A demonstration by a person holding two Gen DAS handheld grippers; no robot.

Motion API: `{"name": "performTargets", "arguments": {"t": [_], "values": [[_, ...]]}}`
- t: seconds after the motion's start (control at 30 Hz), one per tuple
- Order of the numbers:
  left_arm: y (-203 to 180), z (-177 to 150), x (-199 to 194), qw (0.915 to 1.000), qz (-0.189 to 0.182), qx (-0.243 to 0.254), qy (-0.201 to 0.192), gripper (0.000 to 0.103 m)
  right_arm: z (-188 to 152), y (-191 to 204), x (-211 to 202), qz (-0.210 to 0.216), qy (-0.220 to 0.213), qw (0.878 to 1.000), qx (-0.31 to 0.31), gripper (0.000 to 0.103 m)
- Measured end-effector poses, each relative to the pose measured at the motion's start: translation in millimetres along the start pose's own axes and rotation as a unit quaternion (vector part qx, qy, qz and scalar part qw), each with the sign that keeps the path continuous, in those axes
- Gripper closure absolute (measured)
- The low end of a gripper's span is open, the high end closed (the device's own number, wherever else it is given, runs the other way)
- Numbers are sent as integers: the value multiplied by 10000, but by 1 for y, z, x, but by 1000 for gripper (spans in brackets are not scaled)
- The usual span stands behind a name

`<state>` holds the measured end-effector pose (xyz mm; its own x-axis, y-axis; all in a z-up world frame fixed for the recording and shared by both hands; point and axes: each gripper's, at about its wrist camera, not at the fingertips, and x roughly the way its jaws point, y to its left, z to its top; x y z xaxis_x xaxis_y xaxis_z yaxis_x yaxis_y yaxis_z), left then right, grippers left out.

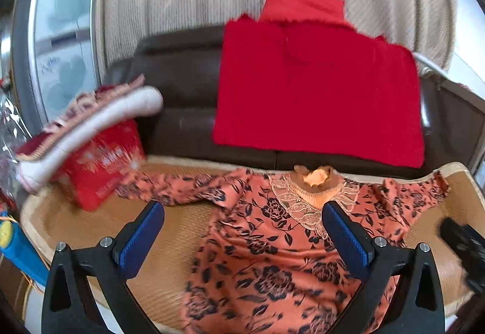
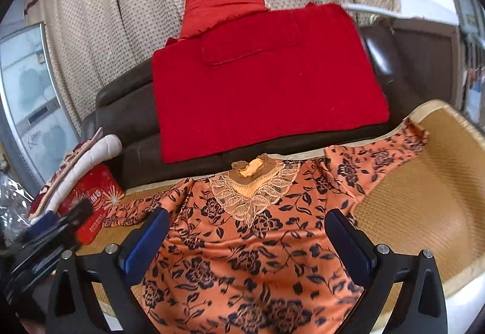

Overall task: Fold small clothes
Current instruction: 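Grasp the blouse sleeve end with the right gripper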

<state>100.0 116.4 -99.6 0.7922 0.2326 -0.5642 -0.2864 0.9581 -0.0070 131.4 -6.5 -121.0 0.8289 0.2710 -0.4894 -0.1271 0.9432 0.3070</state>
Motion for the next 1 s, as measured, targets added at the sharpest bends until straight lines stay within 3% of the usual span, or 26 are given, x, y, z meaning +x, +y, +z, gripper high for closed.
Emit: {"name": "performTargets", "arguments": {"t": [0.13, 0.27, 0.4, 0.53, 0.7, 0.93, 1.0], "values": [[-25, -8, 76, 9989, 192, -176, 391, 0, 9, -68, 33, -76, -137, 9994, 301, 0], [-43, -25, 136, 9971, 250, 45, 717, 0, 22, -172, 70, -738, -136, 9935, 851, 0], [-41, -38, 167, 9972, 217, 51, 716, 0, 44, -277, 96, -1411, -247, 9776, 1542, 0], [-44, -38, 188, 9968, 110, 63, 794, 0, 90, -352, 122, -1941, -316, 9703, 1406, 5], [-55, -40, 193, 9968, 314, 518, 529, 0, 133, -410, 176, -2254, 94, 9687, 1036, 29], [-62, -41, 203, 9963, 305, 563, 574, 0, 147, -449, 238, -2503, 314, 9636, 883, 30], [-67, -41, 204, 9962, 323, 582, 563, 0, 147, -455, 249, -2547, 408, 9627, 819, 38]]}}
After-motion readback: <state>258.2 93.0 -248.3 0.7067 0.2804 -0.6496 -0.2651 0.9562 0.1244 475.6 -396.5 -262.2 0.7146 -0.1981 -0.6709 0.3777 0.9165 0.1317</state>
